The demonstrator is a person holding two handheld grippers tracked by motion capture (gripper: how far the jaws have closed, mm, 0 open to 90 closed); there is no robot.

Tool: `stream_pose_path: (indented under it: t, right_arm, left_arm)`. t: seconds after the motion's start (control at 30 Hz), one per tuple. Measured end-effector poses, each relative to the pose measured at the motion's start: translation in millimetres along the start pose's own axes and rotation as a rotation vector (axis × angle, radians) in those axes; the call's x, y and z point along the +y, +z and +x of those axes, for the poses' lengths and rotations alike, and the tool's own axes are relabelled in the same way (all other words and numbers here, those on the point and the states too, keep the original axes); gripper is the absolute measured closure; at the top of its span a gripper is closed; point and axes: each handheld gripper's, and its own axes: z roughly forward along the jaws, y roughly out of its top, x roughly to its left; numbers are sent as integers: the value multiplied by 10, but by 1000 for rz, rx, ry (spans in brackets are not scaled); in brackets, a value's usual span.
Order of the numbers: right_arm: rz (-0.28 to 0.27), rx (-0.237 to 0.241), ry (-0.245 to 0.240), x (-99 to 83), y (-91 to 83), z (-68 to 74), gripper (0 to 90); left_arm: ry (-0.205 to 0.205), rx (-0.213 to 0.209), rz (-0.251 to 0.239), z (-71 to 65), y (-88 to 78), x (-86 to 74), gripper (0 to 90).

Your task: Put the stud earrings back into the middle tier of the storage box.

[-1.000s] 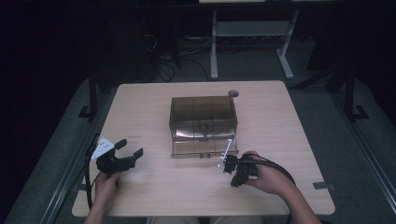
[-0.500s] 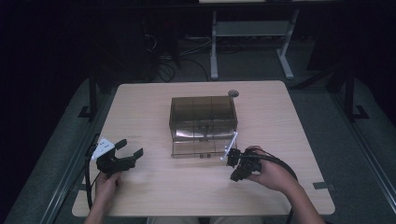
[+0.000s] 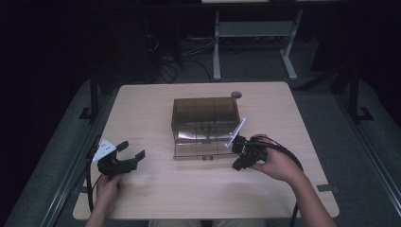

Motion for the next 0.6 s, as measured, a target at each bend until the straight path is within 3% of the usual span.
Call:
stream_pose_path:
  t: [0.6]
  right_arm:
    - [-3, -11, 20, 164, -103, -197, 853]
  left_arm:
    - [2, -1, 1, -1, 0, -1, 128]
